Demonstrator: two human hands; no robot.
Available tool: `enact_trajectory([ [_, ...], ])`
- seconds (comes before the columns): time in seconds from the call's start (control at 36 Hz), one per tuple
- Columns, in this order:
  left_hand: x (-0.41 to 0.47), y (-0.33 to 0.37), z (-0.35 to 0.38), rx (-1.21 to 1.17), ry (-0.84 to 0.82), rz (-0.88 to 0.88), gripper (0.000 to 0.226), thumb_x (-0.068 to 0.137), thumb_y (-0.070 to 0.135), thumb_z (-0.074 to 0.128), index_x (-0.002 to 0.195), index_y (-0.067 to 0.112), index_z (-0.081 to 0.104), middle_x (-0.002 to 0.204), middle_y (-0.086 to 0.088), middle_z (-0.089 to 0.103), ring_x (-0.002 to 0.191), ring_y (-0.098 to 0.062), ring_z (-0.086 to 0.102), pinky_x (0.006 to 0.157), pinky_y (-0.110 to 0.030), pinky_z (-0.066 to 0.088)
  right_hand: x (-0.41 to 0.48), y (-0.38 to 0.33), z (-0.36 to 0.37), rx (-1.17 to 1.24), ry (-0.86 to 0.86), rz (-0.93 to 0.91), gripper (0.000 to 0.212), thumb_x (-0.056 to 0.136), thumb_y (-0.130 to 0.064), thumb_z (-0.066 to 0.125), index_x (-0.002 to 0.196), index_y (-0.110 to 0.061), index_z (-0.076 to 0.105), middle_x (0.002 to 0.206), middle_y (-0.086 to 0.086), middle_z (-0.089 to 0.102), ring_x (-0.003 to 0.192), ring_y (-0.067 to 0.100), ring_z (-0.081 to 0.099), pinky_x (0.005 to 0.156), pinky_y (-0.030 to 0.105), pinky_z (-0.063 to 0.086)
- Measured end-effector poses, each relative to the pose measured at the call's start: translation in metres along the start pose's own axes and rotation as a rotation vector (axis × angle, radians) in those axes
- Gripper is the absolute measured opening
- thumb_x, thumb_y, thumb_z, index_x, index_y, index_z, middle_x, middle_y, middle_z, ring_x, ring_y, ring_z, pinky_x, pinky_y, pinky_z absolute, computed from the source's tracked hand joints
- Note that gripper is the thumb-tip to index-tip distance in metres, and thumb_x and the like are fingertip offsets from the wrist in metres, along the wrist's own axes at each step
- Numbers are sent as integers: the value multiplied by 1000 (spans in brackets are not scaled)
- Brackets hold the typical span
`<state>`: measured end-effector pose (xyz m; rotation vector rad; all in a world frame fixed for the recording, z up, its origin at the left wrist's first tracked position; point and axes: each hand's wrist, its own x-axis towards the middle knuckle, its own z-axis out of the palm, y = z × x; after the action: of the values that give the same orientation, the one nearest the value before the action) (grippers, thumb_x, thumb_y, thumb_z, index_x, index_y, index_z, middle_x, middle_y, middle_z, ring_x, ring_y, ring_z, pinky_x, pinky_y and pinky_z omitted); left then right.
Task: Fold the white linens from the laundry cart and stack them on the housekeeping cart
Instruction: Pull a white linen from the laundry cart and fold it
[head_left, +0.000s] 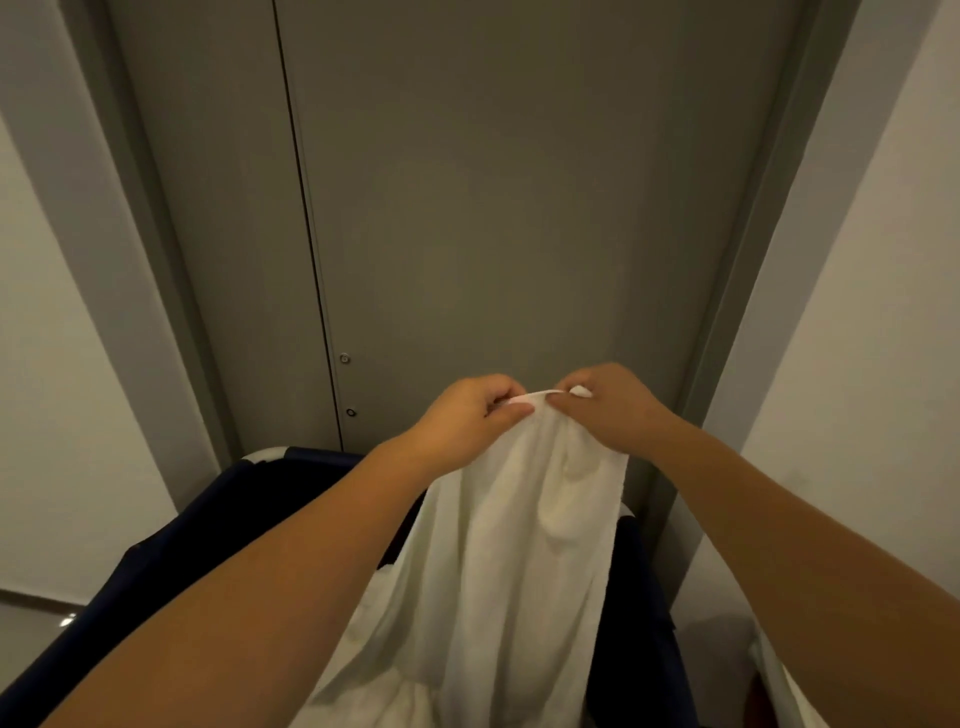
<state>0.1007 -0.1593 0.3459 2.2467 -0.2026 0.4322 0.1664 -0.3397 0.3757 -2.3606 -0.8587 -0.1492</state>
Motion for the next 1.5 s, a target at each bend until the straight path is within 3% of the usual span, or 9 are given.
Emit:
enact_trajectory([
  [0.19,-31,-55,18,-37,-76,-233,22,89,31,66,84,13,54,79,-2,56,67,-12,51,60,-25,41,9,-5,-42,-84,133,11,19,92,-25,61,94,-11,74,83,1,64,80,13,57,70,20,36],
  [0.44,-71,-126,-15,-12,29,-488,17,77,24,80,77,13,67,77,-6,64,71,-20,61,67,-31,48,-5,26,-74,-72,312,221,25,94,-23,58,93,-2,72,87,12,62,80,26,56,74,33,43],
  [0.64,-47,-96,-47,-13,51,-392,13,78,25,79,73,18,70,69,6,67,62,0,60,58,-14,46,-4,47,-67,-27,339,360,25,94,-23,58,99,-2,70,91,10,58,87,30,56,80,36,45],
  [0.72,-32,-74,-52,-25,102,-283,11,82,26,75,71,26,72,70,13,70,66,5,61,66,-16,46,-5,48,-60,-14,258,356,20,93,-22,60,95,-5,72,90,9,60,86,28,58,81,38,49],
  [0.94,8,-11,-26,-73,95,-87,10,85,11,70,80,18,75,77,10,70,70,11,59,69,-7,42,-3,4,-8,70,-21,114,37,72,-36,82,104,-20,73,98,-8,64,89,1,56,68,9,39],
  [1.06,12,3,-15,-104,91,-59,8,85,13,70,80,16,75,76,10,69,68,10,60,66,-5,42,-1,-12,24,143,-113,28,16,75,-31,81,80,-16,75,70,-5,65,57,-3,53,52,10,39],
  [1.14,8,1,-16,-150,91,-76,11,84,16,72,75,22,74,75,10,71,72,2,63,68,-13,47,5,-12,38,170,-51,65,41,86,-20,68,50,-18,47,45,-7,40,42,6,37,47,22,28],
  [1.33,-14,-34,-22,-13,-21,-193,6,84,22,72,82,27,68,84,0,69,75,-12,61,68,-27,47,15,-19,28,-19,-38,-39,31,93,-20,54,88,8,66,88,25,65,81,36,60,62,37,38],
  [1.5,-40,-66,-18,-30,-9,-332,12,89,23,67,78,24,62,78,6,62,67,-6,56,58,-18,42,26,-15,2,-134,44,-54,26,93,-15,53,92,4,70,94,20,69,91,34,61,80,37,43],
])
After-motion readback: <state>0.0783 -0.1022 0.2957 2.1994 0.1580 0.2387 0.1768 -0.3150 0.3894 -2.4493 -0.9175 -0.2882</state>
